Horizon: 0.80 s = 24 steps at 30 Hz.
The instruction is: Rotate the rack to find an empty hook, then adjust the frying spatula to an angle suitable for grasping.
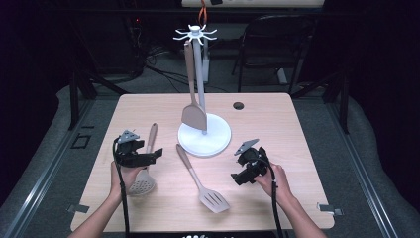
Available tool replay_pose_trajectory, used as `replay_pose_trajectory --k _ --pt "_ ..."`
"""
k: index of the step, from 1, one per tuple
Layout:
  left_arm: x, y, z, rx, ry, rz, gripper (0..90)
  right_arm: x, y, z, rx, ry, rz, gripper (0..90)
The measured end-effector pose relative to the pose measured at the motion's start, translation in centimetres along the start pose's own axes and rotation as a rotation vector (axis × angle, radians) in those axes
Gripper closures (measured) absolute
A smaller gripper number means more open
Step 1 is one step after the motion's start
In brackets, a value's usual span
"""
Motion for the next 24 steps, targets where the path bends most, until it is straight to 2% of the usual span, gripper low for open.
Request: replay_pose_trajectory --k 6,9,13,16,19,22,24 --pt "0.2 -0.3 0.4 -0.016 -0.01 0.001 13.1 0.1 -0.1 -0.1 0.014 0.003 -0.004 6.6" --pt "0.3 -0.3 0.4 -0.022 -0.012 -0.004 11.2 -0.3 -0.1 -0.3 0.01 -0.015 0.018 9.7" --pt "0.4 -0.3 0.6 -0.034 -0.021 0.001 10.0 -1.4 -0.6 -1.2 0.029 0.028 -0.009 16.0" --pt "0.6 -0.3 0.8 -0.032 -0.035 0.005 9.7 -1.7 -1.1 -1.3 0.042 0.031 -0.03 31.6" --pt "0.9 -0.2 0.9 -0.025 -0.045 -0.001 10.0 -2.1 -2.0 -1.4 0.04 0.034 -0.065 51.0" --pt "1.1 0.0 0.9 -0.02 -0.052 0.001 10.2 -2.6 -3.7 -1.3 0.031 0.024 -0.154 66.8" --pt "1.3 0.1 1.0 -0.025 -0.051 -0.004 10.1 -2.9 -4.9 -1.6 0.02 0.035 -0.199 77.2"
Point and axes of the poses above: each handheld gripper's, and its own axes: x roughly forward along the jaws, z roughly out of its underside, y roughly to its right, the point moved 10 cm from there along x, roughly forward along the jaws, and after that the axes turned 10 degrees about z, right-handed, at the moved point
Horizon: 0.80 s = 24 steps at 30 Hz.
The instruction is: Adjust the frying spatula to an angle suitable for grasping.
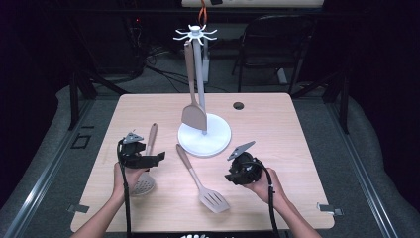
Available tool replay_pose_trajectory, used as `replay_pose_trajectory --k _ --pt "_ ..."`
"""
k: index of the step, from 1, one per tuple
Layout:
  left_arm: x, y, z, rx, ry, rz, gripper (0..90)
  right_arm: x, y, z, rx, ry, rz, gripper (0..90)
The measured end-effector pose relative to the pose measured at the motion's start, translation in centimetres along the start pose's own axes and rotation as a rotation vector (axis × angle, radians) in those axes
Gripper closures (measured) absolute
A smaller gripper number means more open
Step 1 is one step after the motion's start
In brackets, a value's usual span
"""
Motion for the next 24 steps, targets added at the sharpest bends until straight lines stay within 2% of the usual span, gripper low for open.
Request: replay_pose_trajectory --k 2,4,10,12,15,20,21,22,24 --pt "0.1 0.1 0.0 0.001 -0.005 0.004 10.1 -0.1 -1.1 -0.1 -0.012 -0.001 -0.028 85.1" --pt "0.3 0.1 0.0 0.002 -0.004 -0.009 10.0 0.0 -2.1 -0.2 -0.017 -0.01 -0.065 88.9" --pt "0.8 0.6 0.1 0.01 -0.022 -0.002 9.9 0.5 -4.4 0.1 -0.048 -0.05 -0.14 90.0" --pt "1.0 0.6 0.1 0.009 -0.024 -0.003 9.9 0.6 -4.8 0.2 -0.068 -0.054 -0.148 89.5" --pt "1.0 0.5 0.1 0.009 -0.019 -0.013 9.9 0.7 -5.2 0.5 -0.1 -0.073 -0.133 88.7" --pt "0.9 0.5 0.0 0.01 -0.008 -0.018 10.0 0.9 -6.0 0.8 -0.143 -0.098 -0.149 89.7" --pt "0.9 0.6 0.0 0.012 -0.01 -0.016 10.0 0.9 -6.2 0.7 -0.136 -0.092 -0.158 90.0" --pt "0.8 0.6 0.0 0.013 -0.012 -0.016 10.0 0.9 -6.2 0.9 -0.156 -0.108 -0.157 90.0" --pt "0.9 0.7 0.0 0.014 -0.012 -0.011 10.1 1.1 -6.5 1.1 -0.168 -0.123 -0.162 90.0"
Point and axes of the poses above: each handheld gripper's, and its own axes: x roughly forward along the jaws, z roughly out of its underside, y roughly to its right, the point moved 10 cm from there along x, roughly forward along the jaws, and after that the axes turned 10 degrees about z, right-handed, at the moved point
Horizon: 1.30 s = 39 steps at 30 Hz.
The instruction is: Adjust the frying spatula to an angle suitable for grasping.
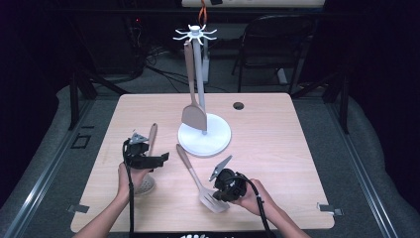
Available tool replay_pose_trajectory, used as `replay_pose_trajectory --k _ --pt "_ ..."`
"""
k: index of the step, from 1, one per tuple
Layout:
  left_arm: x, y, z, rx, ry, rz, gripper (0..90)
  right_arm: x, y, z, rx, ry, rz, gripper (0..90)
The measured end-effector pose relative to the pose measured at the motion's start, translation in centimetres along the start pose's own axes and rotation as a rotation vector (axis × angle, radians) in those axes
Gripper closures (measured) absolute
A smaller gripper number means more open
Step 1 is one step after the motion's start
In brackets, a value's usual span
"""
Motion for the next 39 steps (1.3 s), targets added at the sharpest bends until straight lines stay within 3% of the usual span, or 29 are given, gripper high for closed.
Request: replay_pose_trajectory --k 9,11,16,17,19,26,31,39 --pt "0.1 0.3 0.1 0.003 -0.008 0.0 10.5 1.2 -0.9 0.5 -0.019 -0.043 -0.028 90.0" --pt "0.2 0.3 0.1 0.006 -0.01 0.004 10.6 1.5 -1.1 0.5 -0.002 -0.04 -0.044 90.0" --pt "0.3 0.5 0.1 0.014 -0.007 0.007 10.8 2.1 -1.2 0.9 -0.007 -0.073 -0.043 90.0" --pt "0.3 0.5 0.1 0.013 -0.01 0.009 10.9 2.1 -1.0 1.1 -0.026 -0.094 -0.033 90.0" --pt "0.3 0.6 0.1 0.012 -0.01 0.011 10.9 2.4 -1.2 1.1 -0.01 -0.093 -0.041 90.0" --pt "0.6 1.0 0.2 0.018 -0.021 0.018 10.9 3.1 -1.2 1.6 -0.017 -0.126 -0.045 90.0" --pt "1.0 1.8 0.4 0.018 -0.03 0.039 11.0 3.2 -1.2 1.6 -0.012 -0.125 -0.043 90.0" --pt "2.2 3.9 1.1 -0.029 -0.059 0.082 10.4 3.2 -1.2 1.5 -0.016 -0.122 -0.043 90.0"
Point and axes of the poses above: each handheld gripper's, and its own axes: x roughly forward along the jaws, z roughly out of its underside, y roughly to its right, the point moved 10 cm from there along x, roughly forward along the jaws, and after that the axes turned 10 degrees about z, right-handed, at the moved point
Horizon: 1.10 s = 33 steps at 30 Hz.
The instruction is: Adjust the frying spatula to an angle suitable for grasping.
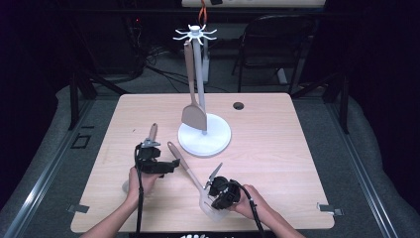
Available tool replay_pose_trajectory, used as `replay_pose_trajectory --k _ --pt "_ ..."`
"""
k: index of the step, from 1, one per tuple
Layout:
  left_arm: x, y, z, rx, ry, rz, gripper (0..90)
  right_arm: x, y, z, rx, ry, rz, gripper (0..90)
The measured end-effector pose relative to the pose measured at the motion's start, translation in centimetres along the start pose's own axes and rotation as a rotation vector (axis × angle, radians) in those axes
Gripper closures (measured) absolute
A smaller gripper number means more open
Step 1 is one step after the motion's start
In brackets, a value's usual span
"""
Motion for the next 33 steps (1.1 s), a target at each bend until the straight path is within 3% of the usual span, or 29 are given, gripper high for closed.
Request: replay_pose_trajectory --k 4,6,9,20,24,33 --pt "1.1 0.9 0.3 -0.032 -0.015 0.049 11.2 0.0 -0.1 0.0 -0.004 0.0 0.002 90.0" --pt "1.7 1.1 0.4 -0.036 -0.029 0.056 12.2 0.1 -0.3 -0.2 0.015 0.016 -0.013 90.0" --pt "2.5 1.3 0.6 -0.042 -0.042 0.06 13.5 0.0 -0.2 -0.1 0.004 0.006 -0.004 90.0" --pt "4.0 1.6 1.0 -0.061 -0.082 0.03 20.2 0.1 -0.1 -0.1 0.002 0.005 -0.005 90.0" --pt "4.7 1.7 0.9 -0.092 -0.091 0.009 21.3 0.0 -0.2 -0.2 0.001 0.004 -0.002 90.0" --pt "5.6 1.1 1.0 -0.128 -0.098 -0.041 36.9 0.0 -0.2 -0.2 -0.004 0.002 0.0 90.0"
Point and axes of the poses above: each handheld gripper's, and its own axes: x roughly forward along the jaws, z roughly out of its underside, y roughly to its right, the point moved 10 cm from there along x, roughly forward along the jaws, and after that the axes turned 10 degrees about z, right-handed, at the moved point
